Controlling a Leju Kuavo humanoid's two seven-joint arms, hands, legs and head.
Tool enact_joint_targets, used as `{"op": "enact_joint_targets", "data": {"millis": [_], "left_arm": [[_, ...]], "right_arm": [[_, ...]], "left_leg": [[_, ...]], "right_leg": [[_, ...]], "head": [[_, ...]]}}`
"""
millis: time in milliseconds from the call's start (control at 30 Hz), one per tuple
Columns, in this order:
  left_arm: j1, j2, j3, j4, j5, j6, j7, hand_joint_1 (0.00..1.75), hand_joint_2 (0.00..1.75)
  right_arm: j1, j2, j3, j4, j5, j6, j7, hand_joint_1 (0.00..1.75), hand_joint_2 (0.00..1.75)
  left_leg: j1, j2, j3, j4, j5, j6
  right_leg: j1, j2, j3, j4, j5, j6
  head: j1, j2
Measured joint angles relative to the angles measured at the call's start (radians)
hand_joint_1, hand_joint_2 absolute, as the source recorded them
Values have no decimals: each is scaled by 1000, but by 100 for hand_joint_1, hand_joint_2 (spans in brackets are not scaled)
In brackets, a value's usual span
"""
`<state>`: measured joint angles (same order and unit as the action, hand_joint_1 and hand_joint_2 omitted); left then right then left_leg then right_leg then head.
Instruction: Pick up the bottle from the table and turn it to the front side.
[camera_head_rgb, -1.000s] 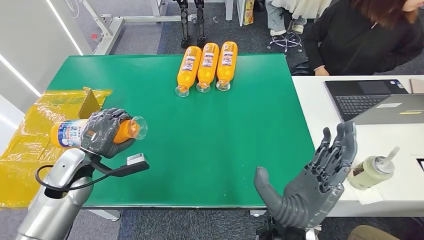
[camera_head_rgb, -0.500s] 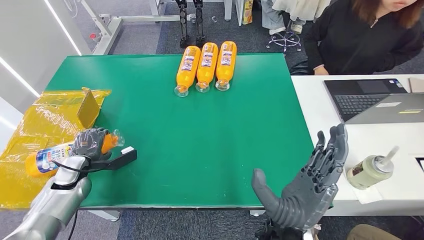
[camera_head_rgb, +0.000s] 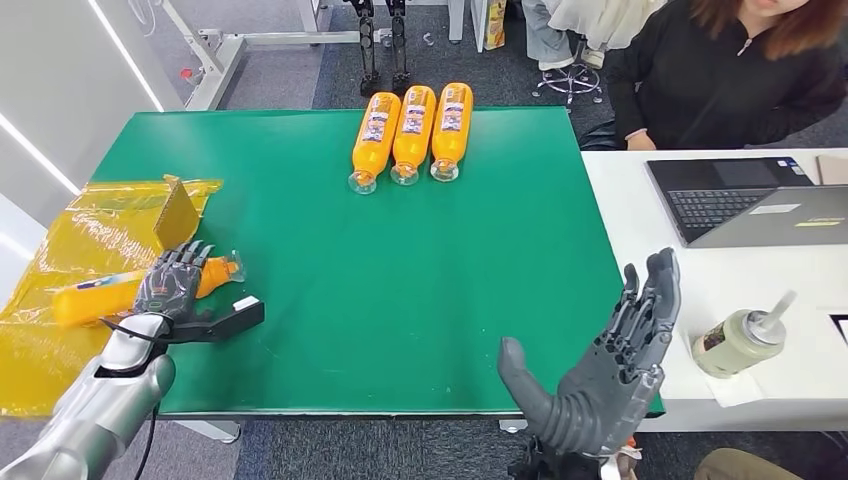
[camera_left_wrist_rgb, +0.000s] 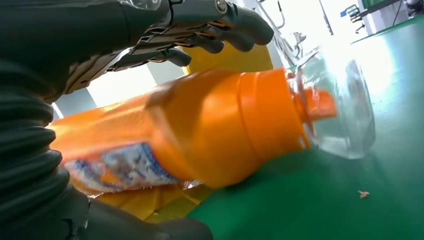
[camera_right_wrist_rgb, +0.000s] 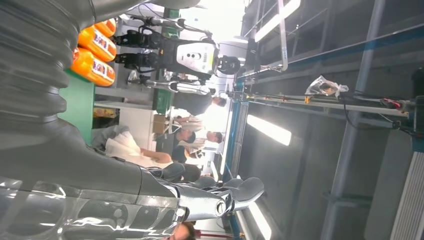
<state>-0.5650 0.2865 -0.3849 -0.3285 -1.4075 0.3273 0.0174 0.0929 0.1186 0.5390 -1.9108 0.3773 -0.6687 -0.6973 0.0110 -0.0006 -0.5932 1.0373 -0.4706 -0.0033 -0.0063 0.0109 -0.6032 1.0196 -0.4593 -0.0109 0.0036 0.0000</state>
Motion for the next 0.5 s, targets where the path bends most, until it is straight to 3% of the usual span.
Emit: {"op": "enact_joint_targets", "data": {"millis": [267,500], "left_arm": [[-3,2,0,4,5,18,-49,0,175],[-10,25,3,-38,101,-50,-281,0,175]], "right_arm": [[0,-1,-1,9,1,0,0,0,175],[9,-1,-9,14,0,0,0,0,175]], "left_leg": [[0,0,0,0,0,0],[0,0,0,0,0,0]], "right_leg": [[0,0,0,0,0,0],[0,0,0,0,0,0]], "head": [[0,0],[0,0]]}}
